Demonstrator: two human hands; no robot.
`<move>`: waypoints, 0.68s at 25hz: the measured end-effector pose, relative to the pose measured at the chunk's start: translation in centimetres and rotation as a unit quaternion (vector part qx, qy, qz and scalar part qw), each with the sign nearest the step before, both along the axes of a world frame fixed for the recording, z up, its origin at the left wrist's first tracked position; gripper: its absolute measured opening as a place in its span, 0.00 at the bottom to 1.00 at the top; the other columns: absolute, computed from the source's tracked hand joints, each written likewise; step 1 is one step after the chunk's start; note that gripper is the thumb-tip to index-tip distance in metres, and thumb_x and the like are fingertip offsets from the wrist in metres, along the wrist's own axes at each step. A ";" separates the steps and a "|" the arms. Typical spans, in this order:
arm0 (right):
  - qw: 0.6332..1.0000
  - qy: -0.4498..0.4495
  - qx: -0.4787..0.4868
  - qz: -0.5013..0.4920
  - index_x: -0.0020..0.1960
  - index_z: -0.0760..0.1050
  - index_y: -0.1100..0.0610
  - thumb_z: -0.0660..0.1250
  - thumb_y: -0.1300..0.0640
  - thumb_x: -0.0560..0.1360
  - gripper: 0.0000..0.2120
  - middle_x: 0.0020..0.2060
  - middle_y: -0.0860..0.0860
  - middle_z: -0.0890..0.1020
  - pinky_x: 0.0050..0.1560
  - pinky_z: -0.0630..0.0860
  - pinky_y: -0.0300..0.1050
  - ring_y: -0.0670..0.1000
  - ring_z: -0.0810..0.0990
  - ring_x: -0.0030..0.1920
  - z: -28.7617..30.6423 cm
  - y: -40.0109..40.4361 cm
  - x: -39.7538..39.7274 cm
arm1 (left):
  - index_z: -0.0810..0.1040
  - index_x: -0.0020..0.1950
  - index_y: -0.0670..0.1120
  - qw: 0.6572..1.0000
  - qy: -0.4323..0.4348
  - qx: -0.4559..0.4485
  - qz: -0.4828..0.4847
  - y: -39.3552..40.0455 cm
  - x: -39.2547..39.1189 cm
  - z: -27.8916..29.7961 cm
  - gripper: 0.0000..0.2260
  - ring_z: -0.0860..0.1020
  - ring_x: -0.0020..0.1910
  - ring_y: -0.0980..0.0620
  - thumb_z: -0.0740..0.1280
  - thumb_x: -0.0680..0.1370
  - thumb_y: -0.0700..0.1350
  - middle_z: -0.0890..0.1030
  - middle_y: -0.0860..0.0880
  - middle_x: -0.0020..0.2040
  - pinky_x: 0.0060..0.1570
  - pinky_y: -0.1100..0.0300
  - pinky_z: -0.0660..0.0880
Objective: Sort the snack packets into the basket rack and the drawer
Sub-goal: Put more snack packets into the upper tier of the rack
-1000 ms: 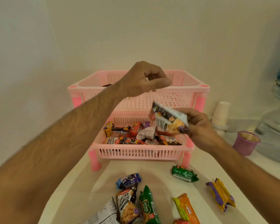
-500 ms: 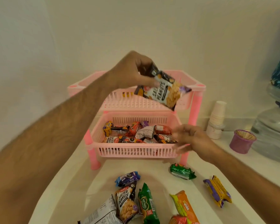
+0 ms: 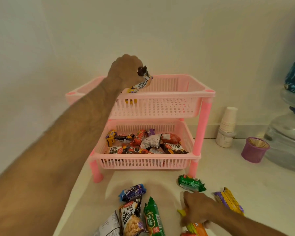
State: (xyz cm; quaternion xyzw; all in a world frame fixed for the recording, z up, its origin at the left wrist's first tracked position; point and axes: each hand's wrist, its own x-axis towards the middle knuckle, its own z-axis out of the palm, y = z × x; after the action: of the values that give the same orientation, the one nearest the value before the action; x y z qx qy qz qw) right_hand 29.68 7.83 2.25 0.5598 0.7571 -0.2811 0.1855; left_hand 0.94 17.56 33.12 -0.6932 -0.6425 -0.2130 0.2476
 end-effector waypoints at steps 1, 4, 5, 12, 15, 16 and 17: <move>1.000 -0.009 0.021 0.018 0.53 0.68 0.52 0.76 0.38 0.60 0.30 0.50 0.49 0.73 0.30 0.79 0.46 0.51 0.82 0.40 -0.3 0.1 0.0 | 0.82 0.56 0.44 0.999 0.016 -0.027 0.017 0.6 0.2 -0.7 0.15 0.78 0.51 0.40 0.73 0.74 0.51 0.82 0.42 0.51 0.47 0.50 0.74; 0.993 -0.007 0.105 0.051 0.59 0.70 0.52 0.73 0.39 0.63 0.31 0.53 0.49 0.78 0.45 0.77 0.45 0.51 0.78 0.50 -0.8 0.4 -0.2 | 0.82 0.58 0.45 0.993 -0.003 -0.119 0.018 1.9 0.6 -1.6 0.18 0.80 0.49 0.42 0.76 0.72 0.51 0.81 0.42 0.54 0.49 0.51 0.78; 0.991 0.011 0.127 0.049 0.60 0.70 0.51 0.72 0.41 0.62 0.30 0.51 0.48 0.79 0.45 0.77 0.45 0.51 0.78 0.50 -0.7 0.6 -0.2 | 0.82 0.59 0.45 0.989 -0.014 -0.146 0.003 2.2 0.5 -1.6 0.18 0.79 0.48 0.43 0.76 0.72 0.51 0.81 0.43 0.55 0.50 0.51 0.78; 0.945 0.193 0.265 -0.003 0.57 0.68 0.42 0.70 0.39 0.60 0.27 0.38 0.39 0.74 0.32 0.69 0.35 0.41 0.75 0.37 5.4 2.3 -0.8 | 0.81 0.60 0.49 0.979 -0.106 -0.150 -0.087 1.4 0.6 -1.8 0.27 0.82 0.46 0.51 0.74 0.70 0.65 0.83 0.52 0.47 0.52 0.52 0.79; 0.887 0.346 0.297 -0.078 0.55 0.69 0.40 0.79 0.48 0.63 0.26 0.41 0.41 0.79 0.34 0.73 0.33 0.41 0.79 0.37 9.9 2.7 -1.5 | 0.84 0.51 0.47 0.960 -0.185 -0.005 -0.211 -0.3 1.7 -1.9 0.23 0.81 0.39 0.55 0.73 0.71 0.65 0.82 0.54 0.38 0.46 0.50 0.81; 0.857 0.411 0.292 -0.109 0.54 0.70 0.41 0.81 0.53 0.63 0.26 0.43 0.43 0.80 0.34 0.75 0.34 0.43 0.81 0.37 11.4 2.8 -1.7 | 0.85 0.49 0.45 0.941 -0.207 0.015 -0.266 -1.0 2.5 -2.0 0.21 0.81 0.37 0.55 0.73 0.72 0.63 0.83 0.52 0.38 0.44 0.49 0.81; 0.817 0.488 0.275 -0.137 0.53 0.71 0.43 0.82 0.57 0.64 0.26 0.45 0.46 0.81 0.34 0.78 0.36 0.46 0.83 0.37 12.9 2.8 -1.9 | 0.85 0.49 0.43 0.925 -0.210 0.022 -0.315 -1.9 3.3 -2.3 0.20 0.82 0.37 0.53 0.73 0.73 0.60 0.84 0.50 0.39 0.42 0.49 0.81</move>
State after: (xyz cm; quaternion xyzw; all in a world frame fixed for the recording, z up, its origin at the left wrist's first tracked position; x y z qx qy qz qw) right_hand 27.80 10.64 15.18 0.4753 0.7095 -0.3201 -0.4103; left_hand 4.27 15.70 30.85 -0.7939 -0.4235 -0.4343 0.0423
